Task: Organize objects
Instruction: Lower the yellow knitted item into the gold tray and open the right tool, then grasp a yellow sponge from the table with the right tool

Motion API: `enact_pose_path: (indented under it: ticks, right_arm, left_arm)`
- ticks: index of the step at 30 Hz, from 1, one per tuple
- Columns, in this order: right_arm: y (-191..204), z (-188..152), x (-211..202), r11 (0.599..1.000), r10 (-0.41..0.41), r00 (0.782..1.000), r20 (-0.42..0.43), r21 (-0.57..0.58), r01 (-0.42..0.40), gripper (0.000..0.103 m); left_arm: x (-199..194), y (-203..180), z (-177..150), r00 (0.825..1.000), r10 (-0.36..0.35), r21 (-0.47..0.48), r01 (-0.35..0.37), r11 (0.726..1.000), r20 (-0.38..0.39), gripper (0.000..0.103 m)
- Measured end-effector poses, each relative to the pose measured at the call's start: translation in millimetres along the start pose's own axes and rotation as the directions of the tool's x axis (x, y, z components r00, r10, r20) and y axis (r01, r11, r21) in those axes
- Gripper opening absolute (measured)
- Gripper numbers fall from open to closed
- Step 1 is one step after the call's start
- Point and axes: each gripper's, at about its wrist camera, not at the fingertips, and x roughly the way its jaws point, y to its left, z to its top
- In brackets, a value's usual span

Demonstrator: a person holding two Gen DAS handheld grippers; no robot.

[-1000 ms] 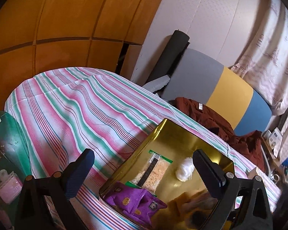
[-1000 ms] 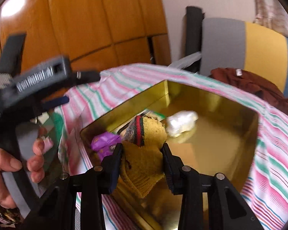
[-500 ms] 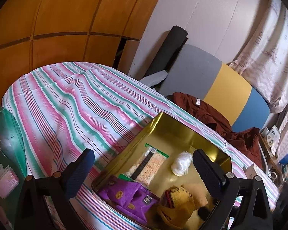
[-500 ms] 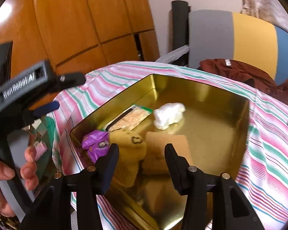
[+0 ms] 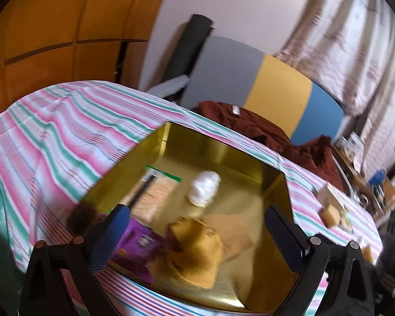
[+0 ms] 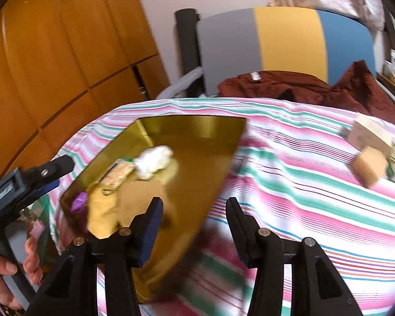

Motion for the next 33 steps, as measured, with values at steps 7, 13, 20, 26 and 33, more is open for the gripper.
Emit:
enact_pose_path:
  ticks: [7, 13, 20, 26, 33]
  right_arm:
    - [-53.0, -24.7, -11.1, 0.991, -0.133, 0.991, -0.023, 0.023, 0.133, 0.050]
    - [-135.0, -51.7, -46.9, 0.938, -0.310, 0.950, -0.039, 0.150, 0.313, 0.050]
    - [-241.9, -60.6, -123.9, 0.785, -0.561, 0.828, 0.002, 0.317, 0.532, 0.066]
    - [-316.7, -61.2, -158.3, 0.678, -0.667, 0.745, -0.011, 0.405, 0.613, 0.076]
    - [-355.8, -74.2, -137.1, 0.735, -0.589, 0.805, -0.070, 0.369, 0.569, 0.076]
  left_arm:
    - [0.8, -43.4, -17.1, 0.991, -0.123, 0.141, 0.128, 0.982, -0.044, 0.103]
    - [1.4, -76.8, -41.5, 0.976, -0.186, 0.220, 0.206, 0.954, -0.109, 0.103]
    - [1.1, -110.5, -68.5, 0.950, -0.239, 0.263, 0.287, 0.921, -0.199, 0.103]
    - [-0.2, -136.4, -84.4, 0.928, -0.270, 0.308, 0.344, 0.887, -0.258, 0.103]
    - [0.8, -158.0, -98.2, 0.916, -0.266, 0.353, 0.365, 0.861, -0.299, 0.103]
